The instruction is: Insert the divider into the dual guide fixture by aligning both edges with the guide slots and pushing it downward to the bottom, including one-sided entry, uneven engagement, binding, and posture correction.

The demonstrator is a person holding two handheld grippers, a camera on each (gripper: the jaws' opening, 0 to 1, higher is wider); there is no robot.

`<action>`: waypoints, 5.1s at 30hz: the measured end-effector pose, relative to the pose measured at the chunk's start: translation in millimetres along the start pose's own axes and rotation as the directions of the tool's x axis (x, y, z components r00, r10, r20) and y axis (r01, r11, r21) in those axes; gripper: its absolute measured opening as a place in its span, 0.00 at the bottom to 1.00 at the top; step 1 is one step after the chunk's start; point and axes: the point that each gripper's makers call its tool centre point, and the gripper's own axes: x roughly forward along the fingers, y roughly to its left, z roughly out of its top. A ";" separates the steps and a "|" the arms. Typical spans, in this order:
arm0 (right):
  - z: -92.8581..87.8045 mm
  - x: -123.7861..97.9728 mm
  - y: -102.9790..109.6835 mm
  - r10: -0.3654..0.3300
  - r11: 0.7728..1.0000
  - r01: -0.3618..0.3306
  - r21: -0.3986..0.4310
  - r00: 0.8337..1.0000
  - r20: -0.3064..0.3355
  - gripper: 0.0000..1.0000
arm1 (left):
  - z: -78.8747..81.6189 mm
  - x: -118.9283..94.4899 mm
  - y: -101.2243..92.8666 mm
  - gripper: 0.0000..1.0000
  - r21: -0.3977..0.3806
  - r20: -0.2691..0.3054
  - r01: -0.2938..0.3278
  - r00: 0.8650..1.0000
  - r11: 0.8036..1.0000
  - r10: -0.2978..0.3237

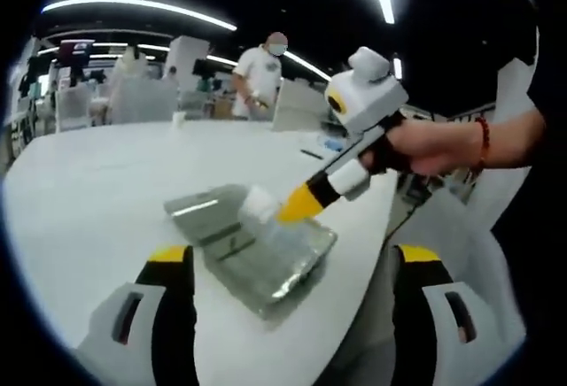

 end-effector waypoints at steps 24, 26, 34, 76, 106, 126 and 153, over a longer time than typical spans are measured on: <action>-5.5 16.3 -1.6 -0.012 1.000 0.010 -0.020 0.990 -0.138 0.01 | -7.0 3.6 8.1 0.98 -0.009 -0.026 -0.004 1.000 1.000 0.004; -6.7 18.0 -1.2 -0.012 1.000 0.009 -0.023 0.990 -0.143 0.01 | -8.9 4.5 8.4 0.98 -0.012 -0.033 0.002 0.999 1.000 -0.002; -6.9 19.7 0.5 -0.017 0.999 0.009 -0.048 0.985 -0.172 0.01 | -9.3 5.0 10.3 0.97 -0.012 -0.037 -0.002 0.999 1.000 0.001; -5.5 16.4 -4.7 0.017 1.000 -0.016 0.006 0.900 -0.436 0.01 | -15.2 6.7 11.7 0.96 -0.054 -0.049 0.013 0.999 0.998 -0.016; -11.0 26.8 -11.1 -0.025 0.999 0.001 -0.049 0.873 -0.486 0.01 | -17.8 6.3 12.9 0.95 -0.066 -0.064 0.010 0.998 0.998 -0.014; -11.7 28.3 -8.6 -0.026 0.997 -0.011 -0.075 0.878 -0.477 0.01 | -18.5 6.7 11.7 0.94 -0.077 -0.065 0.016 0.998 0.997 -0.021; -15.3 37.0 -6.6 -0.006 0.993 -0.051 -0.104 0.873 -0.487 0.01 | -27.2 9.5 8.8 0.94 -0.110 -0.088 0.042 0.995 0.993 -0.052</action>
